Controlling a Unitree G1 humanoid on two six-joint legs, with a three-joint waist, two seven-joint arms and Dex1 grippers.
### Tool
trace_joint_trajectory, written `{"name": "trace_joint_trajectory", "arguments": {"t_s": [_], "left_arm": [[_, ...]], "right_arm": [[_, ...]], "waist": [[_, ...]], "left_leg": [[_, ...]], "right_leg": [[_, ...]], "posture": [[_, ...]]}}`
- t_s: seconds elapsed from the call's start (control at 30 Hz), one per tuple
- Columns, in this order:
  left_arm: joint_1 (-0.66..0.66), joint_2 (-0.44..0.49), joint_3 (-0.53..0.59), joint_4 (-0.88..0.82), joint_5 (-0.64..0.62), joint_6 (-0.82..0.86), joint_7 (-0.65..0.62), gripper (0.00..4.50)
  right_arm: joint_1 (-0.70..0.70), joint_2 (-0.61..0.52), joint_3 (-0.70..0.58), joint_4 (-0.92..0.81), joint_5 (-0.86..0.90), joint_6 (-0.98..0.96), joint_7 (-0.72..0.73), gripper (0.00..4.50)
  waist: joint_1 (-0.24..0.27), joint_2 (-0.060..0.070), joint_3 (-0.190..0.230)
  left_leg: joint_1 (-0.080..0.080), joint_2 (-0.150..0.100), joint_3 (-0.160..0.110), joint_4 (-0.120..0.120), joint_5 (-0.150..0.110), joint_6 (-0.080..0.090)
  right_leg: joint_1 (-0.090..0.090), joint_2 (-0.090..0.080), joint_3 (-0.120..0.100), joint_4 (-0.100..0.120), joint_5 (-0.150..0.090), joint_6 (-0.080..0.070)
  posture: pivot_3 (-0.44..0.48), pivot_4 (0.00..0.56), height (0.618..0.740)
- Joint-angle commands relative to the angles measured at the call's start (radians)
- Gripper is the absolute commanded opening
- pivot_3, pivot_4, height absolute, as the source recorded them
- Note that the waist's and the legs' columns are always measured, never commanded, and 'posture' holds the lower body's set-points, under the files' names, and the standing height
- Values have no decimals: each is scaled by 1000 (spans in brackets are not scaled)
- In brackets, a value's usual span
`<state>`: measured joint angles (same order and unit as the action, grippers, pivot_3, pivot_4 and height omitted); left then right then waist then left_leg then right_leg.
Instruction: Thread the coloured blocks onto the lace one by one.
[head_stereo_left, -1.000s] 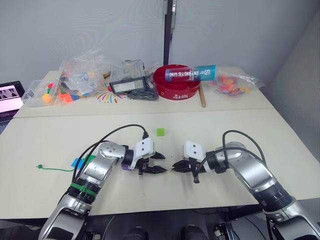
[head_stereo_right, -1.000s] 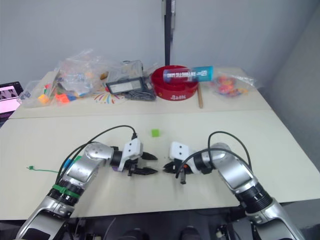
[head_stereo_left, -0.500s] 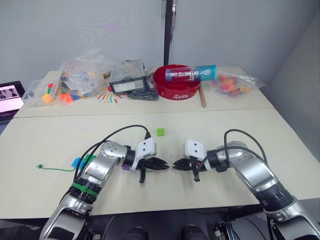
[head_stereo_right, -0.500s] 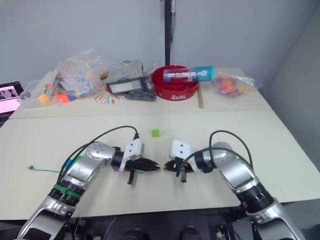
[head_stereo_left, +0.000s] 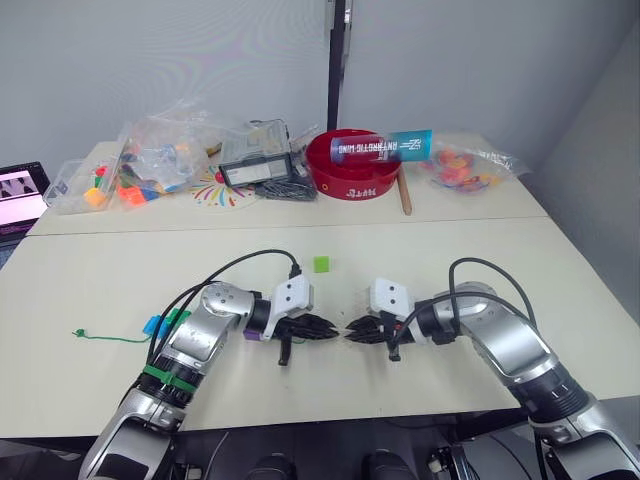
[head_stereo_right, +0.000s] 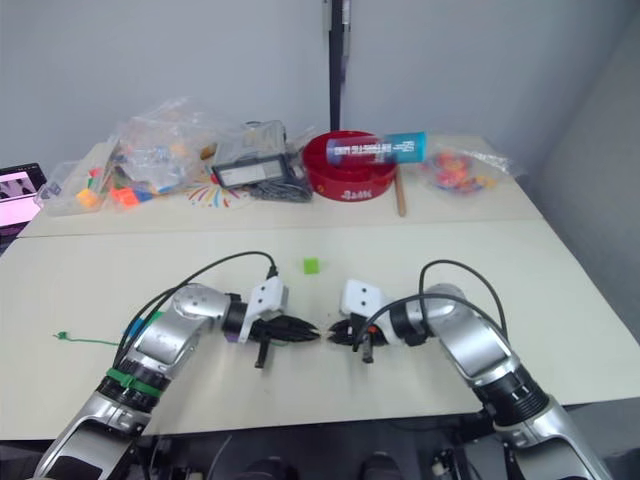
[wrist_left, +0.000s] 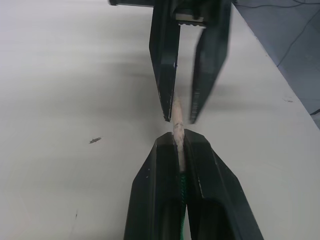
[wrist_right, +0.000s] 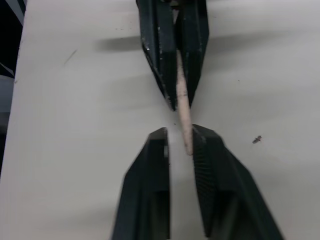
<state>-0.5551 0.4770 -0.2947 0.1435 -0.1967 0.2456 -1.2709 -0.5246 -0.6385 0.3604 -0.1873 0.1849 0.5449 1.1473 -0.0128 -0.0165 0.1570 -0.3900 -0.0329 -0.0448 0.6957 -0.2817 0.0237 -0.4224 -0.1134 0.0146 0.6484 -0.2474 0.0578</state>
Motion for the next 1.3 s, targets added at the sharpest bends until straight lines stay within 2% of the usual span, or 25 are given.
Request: {"name": "trace_joint_trajectory", "arguments": {"t_s": [0.03,0.27,0.3,0.67,0.73,0.9,1.1,1.23,1.3], "left_arm": [[-12,32,40,-19,-17,-8,-4,0],[33,113,87,-48,-40,-1,-24,0],[42,124,94,-55,-40,1,-24,0],[126,202,157,-173,-82,73,12,0],[127,204,157,-183,-84,83,16,0],[117,202,149,-179,-85,88,24,0],[113,199,142,-174,-87,83,28,0],[118,197,139,-181,-89,84,31,0],[118,197,138,-182,-89,85,33,0]], "right_arm": [[-2,-4,-37,-38,42,15,7,1932],[-20,20,-96,12,57,22,-56,4319],[-33,41,-105,38,51,26,-84,4468],[-132,270,-132,285,-71,-46,-418,4468],[-144,296,-138,321,-78,-74,-440,4468],[-213,306,-113,429,-89,-159,-380,4468],[-425,335,-88,770,-150,-332,-297,4468],[-575,393,-84,1065,-193,-443,-256,4468],[-617,413,-85,1160,-206,-478,-225,4468]], "waist": [[0,0,0],[0,0,0],[-1,0,0],[-4,0,0],[-3,0,0],[-6,1,0],[-23,1,0],[-39,1,0],[-44,1,0]], "left_leg": [[0,0,0,0,0,0],[0,0,0,0,0,0],[0,0,0,0,0,0],[0,0,0,-2,3,-5],[0,0,0,-2,3,-5],[0,0,0,-2,3,-5],[0,0,0,-3,3,-6],[0,0,0,-4,4,-8],[0,0,0,-5,5,-8]], "right_leg": [[0,0,0,0,0,0],[0,0,0,0,0,0],[0,0,0,0,0,0],[-1,0,0,1,0,0],[-1,0,0,1,0,0],[-1,0,0,1,0,0],[-1,0,0,1,0,0],[-1,0,0,1,0,0],[-2,0,0,1,0,0]], "posture": [[0,150,740],[0,150,740],[0,150,740],[0,150,740],[0,150,740],[0,150,740],[0,150,740],[0,150,740],[0,150,740]]}}
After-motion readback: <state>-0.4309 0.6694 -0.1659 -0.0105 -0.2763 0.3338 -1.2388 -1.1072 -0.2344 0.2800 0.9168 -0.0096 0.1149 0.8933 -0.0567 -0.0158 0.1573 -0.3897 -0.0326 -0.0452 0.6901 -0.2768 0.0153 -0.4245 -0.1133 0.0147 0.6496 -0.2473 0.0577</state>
